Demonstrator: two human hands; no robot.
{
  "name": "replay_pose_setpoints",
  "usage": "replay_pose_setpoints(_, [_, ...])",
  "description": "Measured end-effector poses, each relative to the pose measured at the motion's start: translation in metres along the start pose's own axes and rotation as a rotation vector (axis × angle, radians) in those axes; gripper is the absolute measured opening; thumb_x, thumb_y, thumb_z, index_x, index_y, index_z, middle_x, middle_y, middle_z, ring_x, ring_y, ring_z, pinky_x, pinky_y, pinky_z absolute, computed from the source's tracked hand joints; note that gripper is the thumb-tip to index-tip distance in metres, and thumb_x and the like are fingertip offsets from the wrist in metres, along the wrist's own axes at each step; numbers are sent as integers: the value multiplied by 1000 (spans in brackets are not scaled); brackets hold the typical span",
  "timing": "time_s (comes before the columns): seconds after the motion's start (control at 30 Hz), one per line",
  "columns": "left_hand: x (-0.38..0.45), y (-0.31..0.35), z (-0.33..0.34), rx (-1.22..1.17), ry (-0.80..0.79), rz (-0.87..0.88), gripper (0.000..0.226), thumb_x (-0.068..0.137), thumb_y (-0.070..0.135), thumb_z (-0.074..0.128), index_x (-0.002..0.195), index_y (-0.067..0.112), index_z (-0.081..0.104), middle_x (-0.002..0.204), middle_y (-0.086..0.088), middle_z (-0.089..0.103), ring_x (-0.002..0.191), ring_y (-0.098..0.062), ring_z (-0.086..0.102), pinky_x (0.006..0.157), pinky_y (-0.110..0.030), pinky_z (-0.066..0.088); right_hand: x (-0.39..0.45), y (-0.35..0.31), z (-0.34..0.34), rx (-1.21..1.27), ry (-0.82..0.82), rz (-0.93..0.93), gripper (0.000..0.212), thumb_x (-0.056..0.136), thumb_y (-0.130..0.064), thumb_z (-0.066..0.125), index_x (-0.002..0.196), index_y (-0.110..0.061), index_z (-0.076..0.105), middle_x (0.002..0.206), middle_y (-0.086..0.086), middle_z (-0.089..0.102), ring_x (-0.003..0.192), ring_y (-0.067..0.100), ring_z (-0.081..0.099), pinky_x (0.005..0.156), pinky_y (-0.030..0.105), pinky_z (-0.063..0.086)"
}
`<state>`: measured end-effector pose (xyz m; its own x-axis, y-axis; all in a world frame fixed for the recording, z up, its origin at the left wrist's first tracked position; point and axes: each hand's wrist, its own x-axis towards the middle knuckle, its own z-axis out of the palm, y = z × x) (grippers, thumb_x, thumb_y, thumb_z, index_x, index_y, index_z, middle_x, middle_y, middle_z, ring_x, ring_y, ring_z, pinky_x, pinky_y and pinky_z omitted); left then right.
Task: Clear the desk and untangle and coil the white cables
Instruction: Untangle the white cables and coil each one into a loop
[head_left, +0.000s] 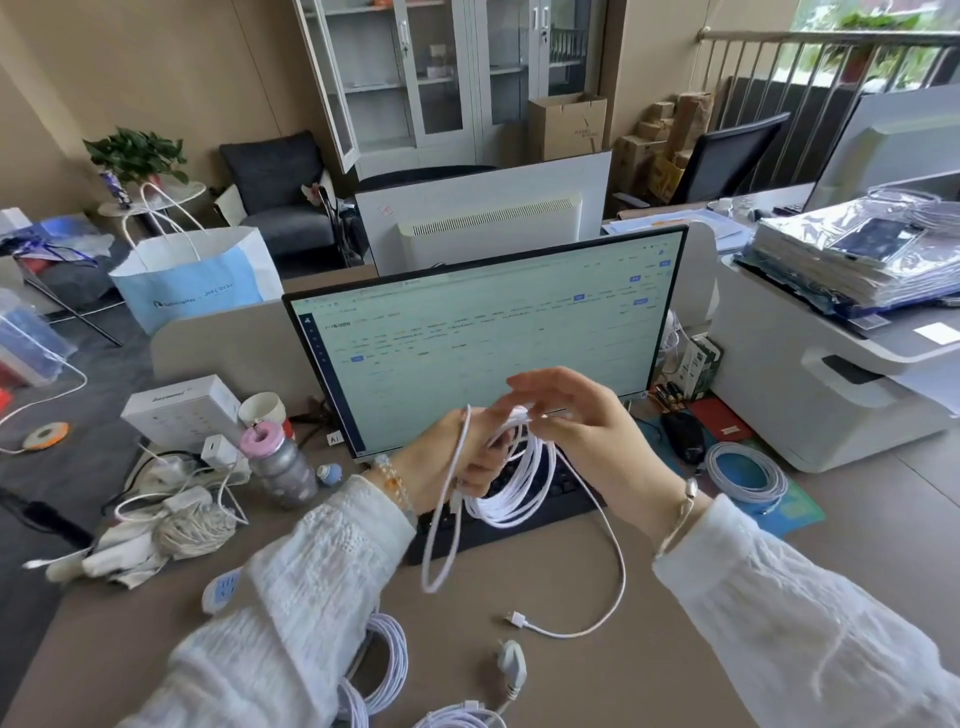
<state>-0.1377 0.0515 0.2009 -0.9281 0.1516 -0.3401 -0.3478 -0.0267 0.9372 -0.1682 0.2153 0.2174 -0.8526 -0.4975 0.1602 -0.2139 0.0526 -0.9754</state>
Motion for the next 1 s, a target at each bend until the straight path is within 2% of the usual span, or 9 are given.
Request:
replay_pose_setpoints(0.13, [-2,4,-5,-31,-75,-48,51,90,61,39,72,14,45,44,6,20,33,-7,15,40,-18,10,8,15,-12,-649,-212,-90,61,78,-15,71,134,-24,50,128,-12,55,119,4,46,98,19,36])
replay_pose_setpoints(0.2, [-2,5,-5,-39,-190,-82,50,88,61,38,72,14,45,42,6,22,31,-6,16,37,-16,16,12,23,-9,-708,-228,-88,32,83,-23,70,113,-15,61,103,-2,68,94,14,61,80,25,45])
replay_pose_setpoints(0.3, [-2,-3,-8,3,-245,-49,50,93,56,39,77,10,51,45,3,32,34,-10,28,40,-21,29,14,30,-9,-701,-209,-60,7,88,-15,60,83,-13,56,72,2,66,61,13,56,59,27,39])
replay_pose_setpoints(0.47, [0,-20,-25,113,-75,-37,53,88,45,55,101,-4,69,90,-20,71,81,-31,65,72,-38,51,14,40,-14,-761,-237,-154,6,93,-11,56,94,-6,59,75,4,64,67,21,58,61,27,40])
replay_pose_setpoints(0.6, [-10,-14,-58,427,-117,-193,27,90,22,65,107,2,71,104,-15,71,95,-16,68,95,-34,50,18,40,-24,-832,-212,-194,8,93,-10,56,95,-4,61,74,2,60,72,28,60,63,30,40])
replay_pose_setpoints(0.7, [-16,1,-75,875,-5,-320,13,89,7,67,97,13,75,85,-3,73,69,-2,68,64,-17,54,22,36,-29,-864,-202,-232,11,93,-9,56,97,-1,62,74,3,59,69,29,58,62,29,38])
replay_pose_setpoints(0.77, [-14,9,-76,1060,246,-239,19,90,6,58,91,16,73,80,3,70,69,-5,66,59,-16,49,24,32,-28,-892,-218,-275,13,94,-11,55,98,-1,62,77,9,66,71,31,61,63,31,41])
replay_pose_setpoints(0.87, [-11,20,-57,836,388,137,18,93,30,63,106,19,70,106,10,69,103,-8,63,95,-25,46,27,27,-23,-917,-230,-318,13,94,-12,54,96,-2,61,77,13,66,71,35,60,62,34,40])
replay_pose_setpoints(1.0, [-9,32,-11,633,118,157,59,65,66,70,101,18,70,97,6,74,93,-8,69,91,-26,51,29,19,-9,-865,-234,-339,13,90,-3,52,101,-1,58,79,15,67,69,36,62,61,41,46])
